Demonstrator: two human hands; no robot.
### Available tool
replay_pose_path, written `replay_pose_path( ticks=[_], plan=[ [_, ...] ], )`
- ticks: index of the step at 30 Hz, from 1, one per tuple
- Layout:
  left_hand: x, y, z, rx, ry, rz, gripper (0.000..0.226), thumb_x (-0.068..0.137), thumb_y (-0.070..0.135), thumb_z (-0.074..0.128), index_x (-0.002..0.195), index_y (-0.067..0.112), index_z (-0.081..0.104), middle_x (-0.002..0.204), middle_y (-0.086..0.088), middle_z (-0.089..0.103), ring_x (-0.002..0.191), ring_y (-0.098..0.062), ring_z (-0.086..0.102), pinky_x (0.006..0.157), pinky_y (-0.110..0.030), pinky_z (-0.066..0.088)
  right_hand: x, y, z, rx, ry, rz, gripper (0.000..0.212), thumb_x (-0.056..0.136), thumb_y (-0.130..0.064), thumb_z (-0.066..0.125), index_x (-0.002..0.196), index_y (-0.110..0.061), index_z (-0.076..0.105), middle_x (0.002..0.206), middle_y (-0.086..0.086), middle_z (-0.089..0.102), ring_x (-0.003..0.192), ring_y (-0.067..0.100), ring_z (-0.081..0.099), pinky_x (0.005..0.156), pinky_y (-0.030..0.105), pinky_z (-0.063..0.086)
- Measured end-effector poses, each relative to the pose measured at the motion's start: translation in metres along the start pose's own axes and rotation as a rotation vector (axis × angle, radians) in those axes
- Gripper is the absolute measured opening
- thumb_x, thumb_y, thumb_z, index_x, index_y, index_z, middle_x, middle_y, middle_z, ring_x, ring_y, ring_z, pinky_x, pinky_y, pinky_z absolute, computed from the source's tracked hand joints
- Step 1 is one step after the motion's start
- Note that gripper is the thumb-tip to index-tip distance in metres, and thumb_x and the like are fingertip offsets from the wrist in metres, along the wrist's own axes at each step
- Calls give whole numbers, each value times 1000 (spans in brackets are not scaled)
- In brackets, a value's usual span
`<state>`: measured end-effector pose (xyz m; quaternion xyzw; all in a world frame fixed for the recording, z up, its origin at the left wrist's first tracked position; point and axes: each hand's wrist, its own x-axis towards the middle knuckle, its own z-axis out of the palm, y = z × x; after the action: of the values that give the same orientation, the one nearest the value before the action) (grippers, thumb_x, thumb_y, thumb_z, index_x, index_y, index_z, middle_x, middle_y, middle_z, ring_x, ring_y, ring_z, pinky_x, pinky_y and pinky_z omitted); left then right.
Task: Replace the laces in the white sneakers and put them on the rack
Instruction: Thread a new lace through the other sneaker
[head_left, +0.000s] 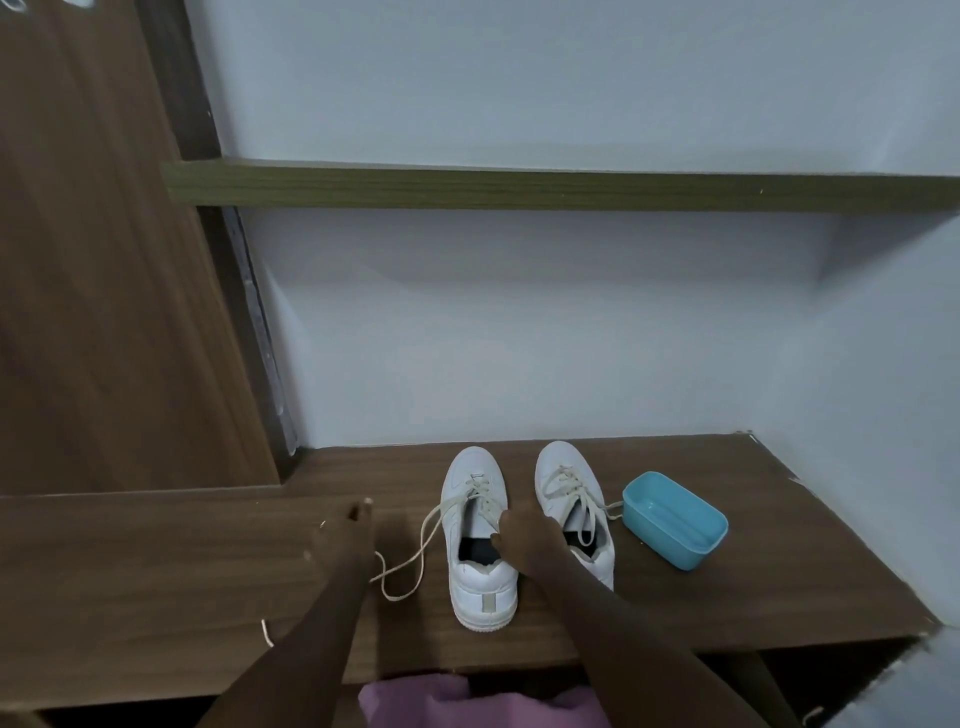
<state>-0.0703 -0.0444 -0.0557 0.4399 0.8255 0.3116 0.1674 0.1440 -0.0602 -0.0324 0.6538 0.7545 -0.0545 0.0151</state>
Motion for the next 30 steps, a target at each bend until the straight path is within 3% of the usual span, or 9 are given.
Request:
replay_pose_path(
  ticks=[5, 7, 9, 12, 16, 19, 23, 26, 30],
  plan=[
    [-14, 37, 39, 67, -337, 324, 24, 95, 32, 46, 99, 32, 70, 106, 0, 70, 106, -21, 61, 97, -33, 40, 6, 1, 5, 1, -35, -27, 28, 98, -6, 37, 113, 1, 59, 113, 15, 61, 112, 31, 56, 90, 37, 45],
    [-13, 43, 52, 17, -419, 329, 28, 96, 27, 47, 78, 35, 67, 100, -1, 70, 105, -21, 61, 94, -34, 42, 5, 0, 7, -10, -37, -28, 28, 97, -2, 38, 115, 2, 58, 118, 17, 60, 114, 31, 56, 90, 37, 47],
    [-18, 49, 59, -20, -442, 300, 26, 96, 19, 47, 91, 25, 71, 104, -6, 69, 106, -25, 60, 85, -28, 41, 5, 0, 9, -33, -38, -27, 28, 96, -1, 38, 116, 1, 57, 120, 16, 60, 113, 31, 57, 90, 37, 48],
    [-22, 51, 59, -82, -360, 226, 23, 94, 17, 51, 109, 12, 68, 111, -10, 68, 106, -26, 59, 80, -27, 39, 7, -2, 9, -56, -41, -21, 29, 96, 0, 38, 117, 0, 57, 120, 17, 59, 111, 31, 58, 89, 38, 48],
    [-26, 44, 50, 60, -213, 91, 16, 90, 33, 49, 89, 34, 65, 93, 4, 66, 97, -20, 57, 86, -35, 30, 10, -4, 9, -74, -43, -10, 30, 95, 1, 38, 119, -2, 56, 121, 16, 58, 113, 31, 57, 92, 39, 50],
    [-15, 26, 43, 60, -170, 50, 15, 87, 30, 50, 83, 32, 64, 90, 2, 66, 89, -21, 57, 97, -40, 34, 9, -4, 11, -48, -35, 12, 29, 97, -1, 38, 119, -2, 56, 122, 15, 58, 114, 29, 57, 92, 36, 49],
    [-10, 2, 30, -10, 11, -186, 25, 83, 25, 49, 85, 22, 74, 94, -11, 69, 97, -31, 60, 99, -42, 34, 6, -4, 10, 6, -16, 46, 29, 97, -2, 37, 119, -2, 57, 122, 15, 58, 115, 28, 56, 92, 34, 48],
    [-10, -19, 18, -77, 145, -339, 39, 85, 27, 42, 85, 1, 72, 93, -25, 65, 96, -40, 60, 98, -50, 37, 4, -5, 9, 19, -27, 58, 29, 98, -3, 38, 119, -2, 57, 122, 14, 59, 114, 28, 57, 91, 34, 48],
    [-7, -43, 1, -6, 182, -346, 32, 85, 34, 58, 86, 4, 70, 95, -21, 66, 94, -38, 60, 90, -50, 43, 2, -5, 8, 15, -22, 59, 29, 97, -3, 39, 120, -3, 56, 123, 14, 57, 115, 27, 57, 91, 34, 48]
  ],
)
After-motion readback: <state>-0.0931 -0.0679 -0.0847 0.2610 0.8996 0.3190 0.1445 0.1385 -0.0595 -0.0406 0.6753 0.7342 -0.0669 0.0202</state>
